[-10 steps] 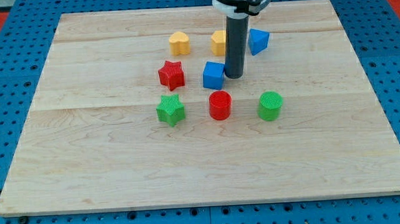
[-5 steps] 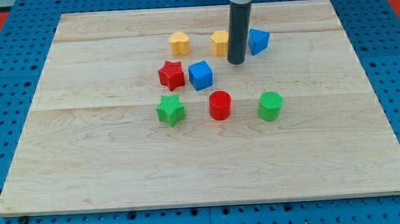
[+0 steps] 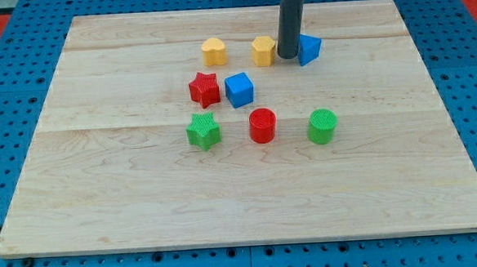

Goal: Push the yellow hexagon close to the right side of yellow heart

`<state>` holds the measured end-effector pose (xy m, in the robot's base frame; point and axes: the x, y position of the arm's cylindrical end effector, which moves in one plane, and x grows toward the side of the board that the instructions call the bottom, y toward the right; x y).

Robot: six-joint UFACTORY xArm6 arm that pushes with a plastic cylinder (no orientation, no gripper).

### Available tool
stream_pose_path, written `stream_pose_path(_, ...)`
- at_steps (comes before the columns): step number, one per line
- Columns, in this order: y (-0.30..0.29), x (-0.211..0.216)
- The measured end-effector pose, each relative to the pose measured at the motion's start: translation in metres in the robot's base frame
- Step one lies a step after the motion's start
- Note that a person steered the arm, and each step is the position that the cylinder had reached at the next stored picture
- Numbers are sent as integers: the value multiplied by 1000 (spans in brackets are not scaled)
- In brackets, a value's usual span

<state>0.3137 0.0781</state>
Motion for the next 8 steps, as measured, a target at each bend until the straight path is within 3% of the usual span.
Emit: stream_pose_path(8,-7,-21)
